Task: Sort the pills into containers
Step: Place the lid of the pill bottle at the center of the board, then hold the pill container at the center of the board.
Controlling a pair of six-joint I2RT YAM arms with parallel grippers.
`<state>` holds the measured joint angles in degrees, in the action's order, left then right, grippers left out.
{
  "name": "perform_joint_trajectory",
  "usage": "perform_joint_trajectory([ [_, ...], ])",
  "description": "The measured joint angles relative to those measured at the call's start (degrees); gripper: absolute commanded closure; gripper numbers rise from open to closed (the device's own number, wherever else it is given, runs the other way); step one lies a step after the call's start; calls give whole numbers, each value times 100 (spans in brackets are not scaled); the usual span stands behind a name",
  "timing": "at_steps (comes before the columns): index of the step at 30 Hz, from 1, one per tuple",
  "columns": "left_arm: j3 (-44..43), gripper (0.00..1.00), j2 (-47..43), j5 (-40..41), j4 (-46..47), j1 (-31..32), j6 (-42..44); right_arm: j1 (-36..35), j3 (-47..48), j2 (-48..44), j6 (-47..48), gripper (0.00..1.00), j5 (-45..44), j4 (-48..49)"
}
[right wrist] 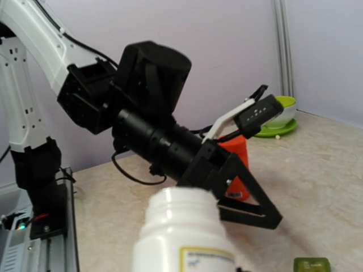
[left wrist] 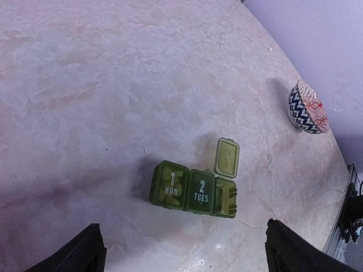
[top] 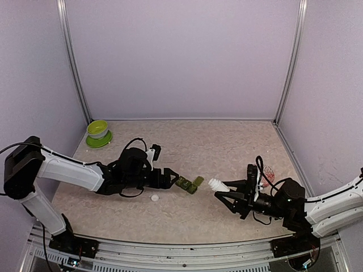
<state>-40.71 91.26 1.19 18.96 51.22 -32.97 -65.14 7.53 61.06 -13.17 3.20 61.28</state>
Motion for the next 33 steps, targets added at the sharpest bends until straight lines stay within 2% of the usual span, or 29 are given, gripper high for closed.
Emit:
perform_joint_trajectory([
  [14, -997, 1, 1307, -1088, 116, -581, 9, 260, 81, 1591, 22, 76, -184, 778],
  [26, -1043, 1, 1904, -2009, 748, -741, 28, 726, 470, 3191, -197, 76, 20, 1572],
  [33, -1043, 1, 1945, -2264, 968, -741, 48, 905, 706, 3762, -367, 76, 131, 1805],
])
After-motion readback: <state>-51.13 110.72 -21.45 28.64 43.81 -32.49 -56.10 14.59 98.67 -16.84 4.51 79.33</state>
